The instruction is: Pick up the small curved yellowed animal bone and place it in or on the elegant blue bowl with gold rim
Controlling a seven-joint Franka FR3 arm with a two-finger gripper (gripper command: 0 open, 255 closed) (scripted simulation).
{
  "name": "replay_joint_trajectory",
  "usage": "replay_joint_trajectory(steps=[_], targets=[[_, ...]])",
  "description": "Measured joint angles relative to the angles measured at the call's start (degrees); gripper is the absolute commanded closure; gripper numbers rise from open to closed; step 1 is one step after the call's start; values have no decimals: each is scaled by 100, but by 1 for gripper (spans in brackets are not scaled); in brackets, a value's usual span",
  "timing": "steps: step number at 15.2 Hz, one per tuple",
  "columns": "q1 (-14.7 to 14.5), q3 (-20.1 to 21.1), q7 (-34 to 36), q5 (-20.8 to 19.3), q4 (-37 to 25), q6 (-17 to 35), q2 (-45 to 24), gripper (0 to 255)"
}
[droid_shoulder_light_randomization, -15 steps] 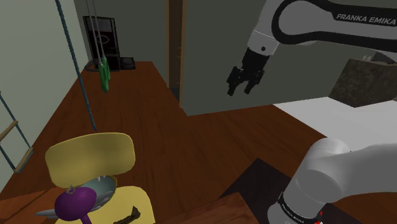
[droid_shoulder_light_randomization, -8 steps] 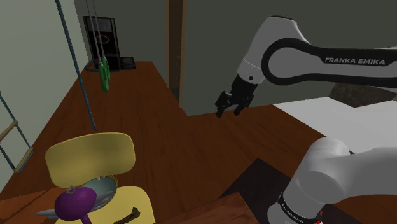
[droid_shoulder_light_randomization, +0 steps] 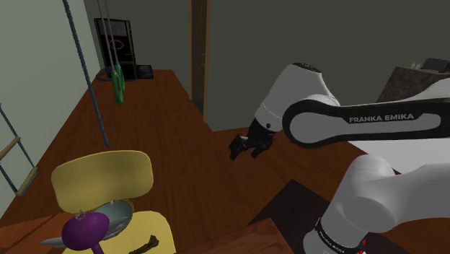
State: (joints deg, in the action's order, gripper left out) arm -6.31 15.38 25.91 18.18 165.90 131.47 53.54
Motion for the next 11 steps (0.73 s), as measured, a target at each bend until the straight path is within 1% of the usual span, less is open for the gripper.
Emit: replay_joint_trajectory(steps=[1, 6, 7, 10, 11], targets=[[-78, 124, 104, 121, 129, 265, -85, 0], [-416, 843, 650, 730, 446, 1886, -1107, 0], [-464, 1014, 773, 846, 463, 2263, -1417, 0], [-476, 1475, 1093, 1073, 443, 3386, -2372, 0], [-403, 1667, 1241, 1078, 377, 3689, -2667, 0]])
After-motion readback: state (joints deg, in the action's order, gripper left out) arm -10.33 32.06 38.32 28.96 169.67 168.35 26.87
